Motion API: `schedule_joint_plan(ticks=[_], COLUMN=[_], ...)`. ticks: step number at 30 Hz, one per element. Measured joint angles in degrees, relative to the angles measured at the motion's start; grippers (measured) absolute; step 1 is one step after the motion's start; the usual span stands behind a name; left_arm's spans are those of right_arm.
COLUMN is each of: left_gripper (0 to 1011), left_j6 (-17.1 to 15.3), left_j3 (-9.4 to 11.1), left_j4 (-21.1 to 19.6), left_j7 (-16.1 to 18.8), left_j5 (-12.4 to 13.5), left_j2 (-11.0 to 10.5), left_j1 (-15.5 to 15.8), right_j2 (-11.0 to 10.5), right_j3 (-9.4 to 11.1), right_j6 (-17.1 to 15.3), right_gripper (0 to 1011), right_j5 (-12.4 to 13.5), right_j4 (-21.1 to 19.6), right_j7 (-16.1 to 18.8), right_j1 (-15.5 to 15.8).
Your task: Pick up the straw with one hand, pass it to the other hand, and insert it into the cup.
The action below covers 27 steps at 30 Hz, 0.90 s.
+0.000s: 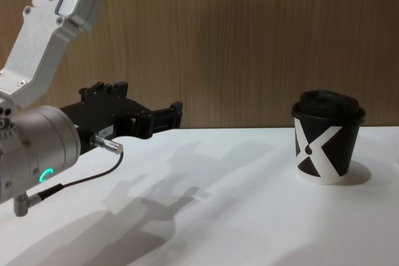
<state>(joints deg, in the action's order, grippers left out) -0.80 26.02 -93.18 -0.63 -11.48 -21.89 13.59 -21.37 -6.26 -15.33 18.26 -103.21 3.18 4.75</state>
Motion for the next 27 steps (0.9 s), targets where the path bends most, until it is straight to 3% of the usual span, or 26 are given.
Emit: schedule_joint_plan(ticks=[27], left_gripper=[1003], left_j6=[0.0], left_j3=[0.0], left_j4=[0.0], left_j7=[0.0], left_j5=[0.0], left_j2=[0.0], left_j1=[0.0], right_j2=[-0.17], right_j3=[-0.08], right_j6=[-0.5], right_gripper=[1001], right_j5=[-3.5], right_j4=[2.01], right_j7=[-0.27], right_j1=[0.7])
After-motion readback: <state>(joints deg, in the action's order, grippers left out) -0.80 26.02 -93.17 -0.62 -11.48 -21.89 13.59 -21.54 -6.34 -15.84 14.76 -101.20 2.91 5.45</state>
